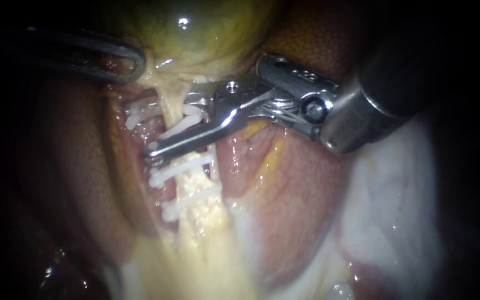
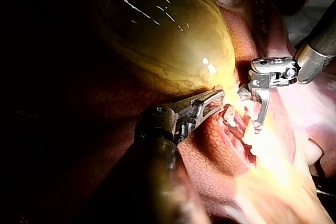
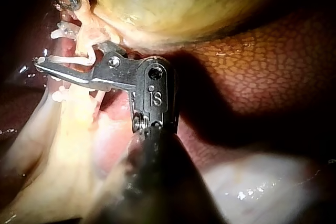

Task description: Clipping third clip left tube

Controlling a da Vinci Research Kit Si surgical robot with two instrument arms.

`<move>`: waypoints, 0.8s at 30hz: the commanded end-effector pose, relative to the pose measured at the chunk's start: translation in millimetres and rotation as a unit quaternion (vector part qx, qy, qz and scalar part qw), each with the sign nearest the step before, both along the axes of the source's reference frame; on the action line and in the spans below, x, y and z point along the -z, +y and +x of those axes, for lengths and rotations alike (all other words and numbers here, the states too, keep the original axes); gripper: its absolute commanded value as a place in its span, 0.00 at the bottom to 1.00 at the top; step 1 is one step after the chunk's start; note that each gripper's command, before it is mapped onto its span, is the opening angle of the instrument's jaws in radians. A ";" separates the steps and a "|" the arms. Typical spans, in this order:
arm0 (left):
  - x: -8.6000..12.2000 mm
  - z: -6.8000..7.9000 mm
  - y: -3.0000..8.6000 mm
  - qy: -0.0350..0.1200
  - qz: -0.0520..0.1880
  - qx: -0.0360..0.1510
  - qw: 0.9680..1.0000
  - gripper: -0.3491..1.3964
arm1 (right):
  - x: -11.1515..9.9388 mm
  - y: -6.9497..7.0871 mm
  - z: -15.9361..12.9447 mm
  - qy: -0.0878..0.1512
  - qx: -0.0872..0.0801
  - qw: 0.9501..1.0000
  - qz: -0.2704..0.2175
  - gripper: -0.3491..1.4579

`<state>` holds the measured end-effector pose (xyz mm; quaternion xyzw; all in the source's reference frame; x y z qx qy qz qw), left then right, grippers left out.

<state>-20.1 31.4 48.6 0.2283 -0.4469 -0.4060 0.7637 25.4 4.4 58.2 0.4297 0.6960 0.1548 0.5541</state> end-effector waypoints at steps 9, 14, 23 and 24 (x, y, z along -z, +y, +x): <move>0.0 0.0 0.0 0.000 0.000 0.000 1.000 0.00 | -0.1 0.1 -0.2 -0.011 0.000 1.000 0.014 0.11; 0.0 0.0 0.0 0.000 0.000 0.000 1.000 0.00 | -0.2 -0.1 -0.1 -0.027 0.006 0.999 0.039 0.00; 0.0 0.0 0.0 0.000 0.000 0.000 1.000 0.00 | -0.3 -0.4 0.0 -0.026 0.007 0.999 0.038 0.00; 0.0 0.0 0.0 0.000 0.000 0.000 1.000 0.00 | -0.3 -0.3 -0.1 -0.026 0.007 0.999 0.038 0.00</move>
